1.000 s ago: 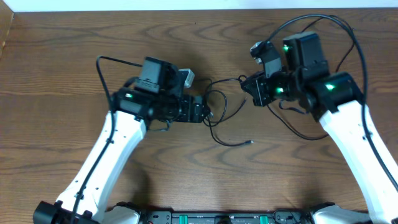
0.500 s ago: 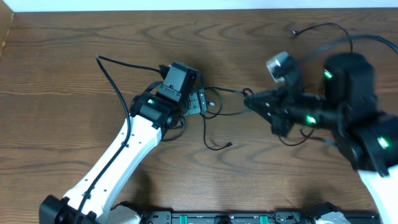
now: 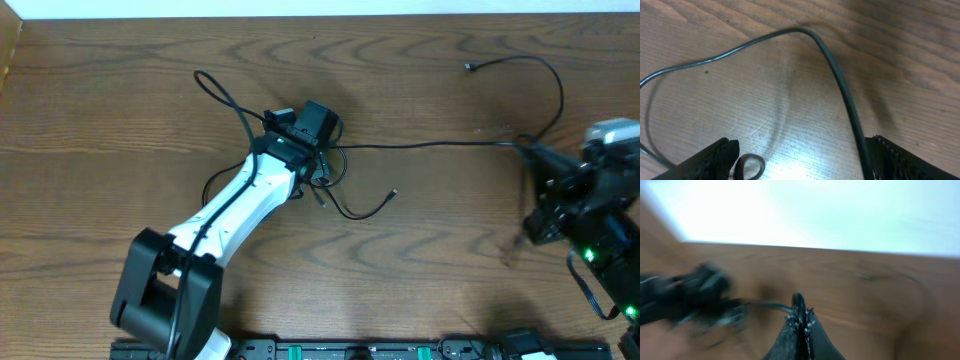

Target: Untangle cables

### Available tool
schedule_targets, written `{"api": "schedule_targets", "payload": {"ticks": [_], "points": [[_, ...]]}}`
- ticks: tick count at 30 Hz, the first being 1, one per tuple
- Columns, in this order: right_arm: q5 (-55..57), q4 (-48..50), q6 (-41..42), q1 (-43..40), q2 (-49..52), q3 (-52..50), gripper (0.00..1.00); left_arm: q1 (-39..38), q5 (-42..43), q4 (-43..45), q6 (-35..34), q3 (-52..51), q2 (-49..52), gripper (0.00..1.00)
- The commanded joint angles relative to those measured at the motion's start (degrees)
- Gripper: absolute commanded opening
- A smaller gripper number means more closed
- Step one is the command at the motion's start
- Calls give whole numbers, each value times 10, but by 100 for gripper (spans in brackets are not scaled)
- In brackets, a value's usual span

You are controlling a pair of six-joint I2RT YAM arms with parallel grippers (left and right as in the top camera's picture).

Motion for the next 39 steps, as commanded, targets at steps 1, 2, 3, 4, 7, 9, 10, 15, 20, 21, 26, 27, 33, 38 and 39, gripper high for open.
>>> {"api": "schedule_targets", "payload": {"ticks": [1, 2, 3, 4, 7, 9, 10, 15, 20, 21, 26, 27, 33, 38, 39], "points": [[215, -12, 73, -10, 9, 0, 1, 3, -47, 8, -9, 7, 11, 85], [238, -17, 87, -10, 13, 0, 1, 3, -50, 11, -9, 7, 10, 85], [278, -26, 111, -10, 19, 0, 1, 4, -55, 15, -9, 7, 10, 85], [325, -36, 136, -10, 25, 0, 1, 5, -62, 16, -9, 7, 10, 86], [496, -96, 253, -12, 49, 0, 1, 14, -90, 14, -9, 7, 10, 86], [534, -132, 313, -19, 68, 0, 1, 23, -104, 10, -9, 7, 10, 86], [534, -139, 325, -23, 78, 0, 1, 26, -109, 8, -9, 7, 10, 86], [474, -146, 327, -35, 162, 0, 1, 69, -110, 1, -9, 8, 7, 86], [465, -159, 327, -35, 264, 0, 1, 95, -110, -49, -9, 30, -35, 86], [458, -156, 328, -35, 289, 0, 1, 98, -110, -58, -6, 33, -54, 86], [433, -144, 330, -43, 395, 0, 1, 111, -111, -60, 12, 34, -176, 86], [430, -142, 334, -45, 415, 0, 1, 116, -111, -58, 12, 35, -205, 86], [389, -120, 333, -80, 535, 0, 1, 142, -110, -50, 12, 34, -373, 86], [305, -73, 269, -115, 599, 0, 1, 158, -107, -68, 32, 34, -459, 86], [276, -63, 244, -120, 605, 0, 1, 158, -103, -73, 32, 34, -469, 86]]}}
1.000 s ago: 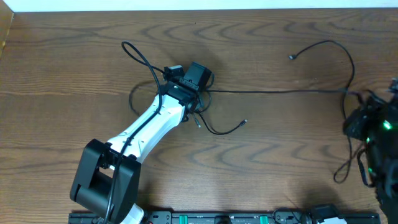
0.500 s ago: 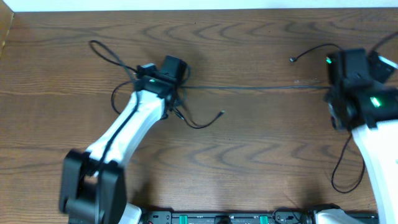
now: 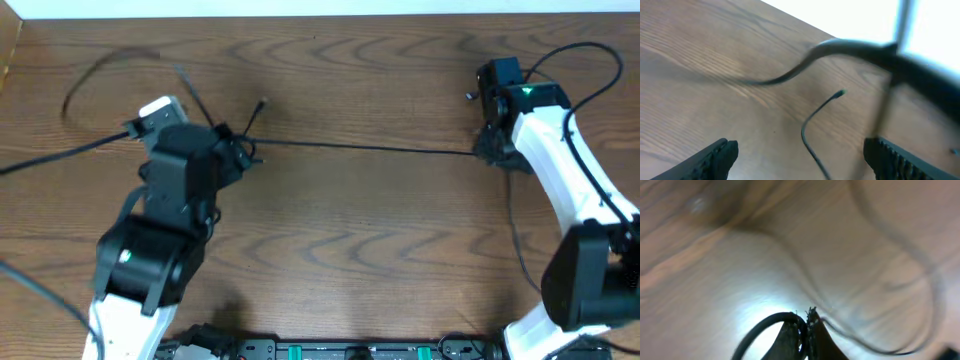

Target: Untangle cables

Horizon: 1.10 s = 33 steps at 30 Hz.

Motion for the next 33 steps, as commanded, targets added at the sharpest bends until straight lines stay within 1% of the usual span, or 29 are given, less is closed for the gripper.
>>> {"api": "schedule_targets", "payload": {"ticks": [1, 2, 3, 4, 5, 6, 7, 9, 12, 14, 15, 17, 18, 20, 21, 22, 23, 25, 27, 28, 32, 33], "points": [[-1, 27, -89, -70, 43, -2, 1, 40, -64, 2, -26, 19, -62, 86], [-43, 37, -121, -75, 43, -2, 1, 40, -48, -3, -17, 19, -66, 86], [-78, 45, -146, -78, 42, -2, 4, 40, -34, -5, -9, 19, -66, 86], [-114, 51, -169, -80, 37, -2, 15, 40, -13, -9, 7, 19, -64, 86], [-151, 57, -193, -81, 34, -2, 29, 40, 11, -11, 26, 17, -60, 86], [-195, 63, -220, -82, 29, -2, 36, 40, 31, -12, 43, 15, -54, 86], [-236, 66, -246, -82, 24, -2, 40, 40, 54, -12, 59, 13, -47, 86], [-318, 69, -303, -82, 9, -2, 46, 40, 106, -15, 98, 11, -28, 86], [-457, 66, -418, -80, -18, -2, 53, 40, 174, -22, 144, 11, 9, 86], [-558, 64, -494, -81, -40, -2, 58, 39, 201, -31, 163, 11, 40, 86], [-591, 64, -518, -80, -50, -2, 61, 38, 208, -35, 169, 11, 50, 86], [-650, 64, -562, -80, -70, -2, 72, 37, 222, -46, 172, 11, 81, 86], [-671, 64, -575, -80, -78, -2, 75, 37, 233, -51, 172, 11, 96, 86], [-714, 63, -596, -78, -92, -2, 78, 37, 260, -56, 172, 11, 124, 86], [-729, 63, -603, -76, -96, -2, 78, 37, 274, -56, 175, 11, 133, 86], [-741, 63, -606, -73, -97, -2, 78, 37, 301, -55, 191, 11, 143, 86], [-752, 60, -607, -66, -97, -2, 77, 37, 349, -54, 225, 11, 155, 86], [-759, 46, -642, -53, -96, -2, 76, 37, 403, -56, 264, 11, 165, 86], [-778, 21, -703, -36, -96, -2, 77, 38, 440, -66, 298, 11, 169, 86], [-796, 2, -751, -23, -96, -2, 77, 38, 448, -73, 309, 11, 169, 86], [-815, -53, -899, 26, -96, -2, 82, 38, 449, -92, 313, 11, 169, 86], [-815, -60, -920, 38, -96, -2, 83, 38, 449, -96, 313, 11, 169, 86]]}}
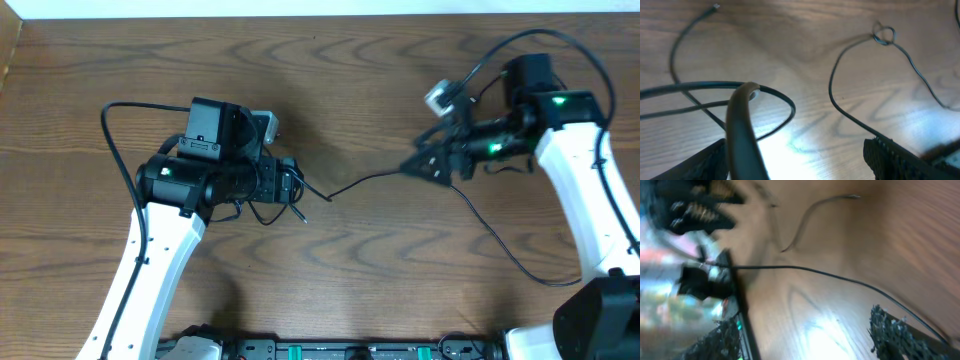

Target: Untangle cables

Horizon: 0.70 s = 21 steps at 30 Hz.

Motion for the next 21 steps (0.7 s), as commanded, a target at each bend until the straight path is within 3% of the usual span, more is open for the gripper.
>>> {"api": "schedule_targets", "payload": {"ticks": [1, 6, 14, 18, 21], "points": [[-48, -19, -172, 51, 2, -1, 84, 2, 40, -14, 34, 11, -2, 86], [-47, 12, -176, 115, 3, -1, 84, 2, 40, -23, -1, 11, -2, 86], [-57, 50, -149, 195, 3, -1, 81, 2, 40, -24, -2, 11, -2, 86], [-79, 67, -137, 218, 3, -1, 67, 2, 40, -24, -2, 11, -2, 86], [-78, 82, -100, 231, 3, -1, 63, 2, 40, -24, -2, 11, -1, 86]]}}
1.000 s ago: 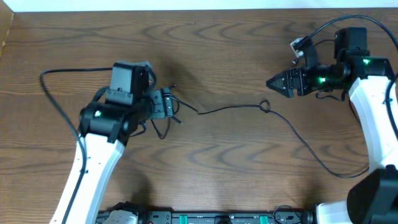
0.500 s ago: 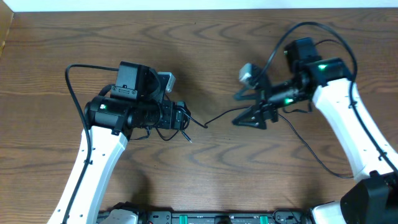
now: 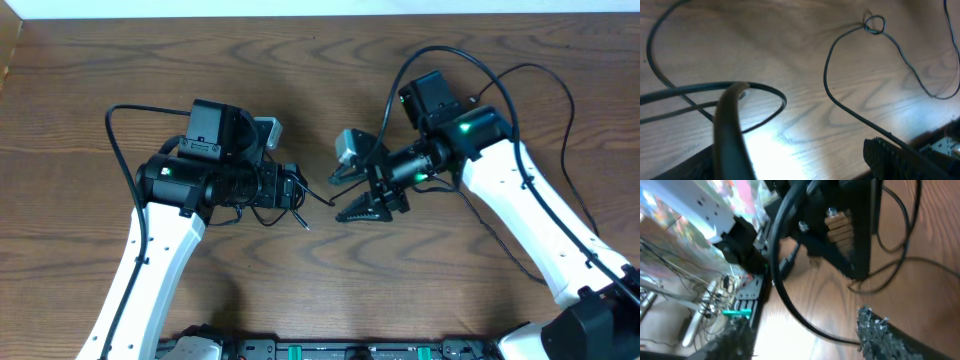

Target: Untangle cables

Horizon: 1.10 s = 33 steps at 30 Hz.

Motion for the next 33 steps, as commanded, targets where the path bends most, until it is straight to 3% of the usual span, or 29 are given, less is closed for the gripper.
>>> {"api": "schedule_targets", "payload": {"ticks": [1, 3, 6, 8, 9, 13, 17, 24, 30, 33], "points": [[-26, 8, 42, 19, 3, -1, 61, 2, 9, -1, -7, 11, -2, 86], [-26, 7, 41, 27, 3, -1, 52, 2, 5, -1, -14, 11, -2, 86], [-26, 8, 45, 38, 3, -1, 28, 2, 5, -1, -14, 11, -1, 86], [-17, 15, 55, 43, 3, -1, 6, 2, 5, -2, -14, 11, -2, 86], [-8, 26, 76, 43, 3, -1, 1, 2, 5, -3, -14, 11, -2, 86], [58, 129, 246, 31, 3, -1, 1, 2, 5, -17, -12, 11, -2, 86], [95, 242, 377, 7, 3, -1, 1, 2, 5, -45, 41, 10, -1, 86], [114, 309, 451, 3, 3, -1, 1, 1, 9, -49, 57, 10, -2, 86], [356, 252, 502, 14, 7, -1, 1, 2, 30, -47, 63, 10, -2, 86], [366, 229, 499, 14, 17, -1, 1, 2, 83, -24, 62, 10, -2, 86]]}}
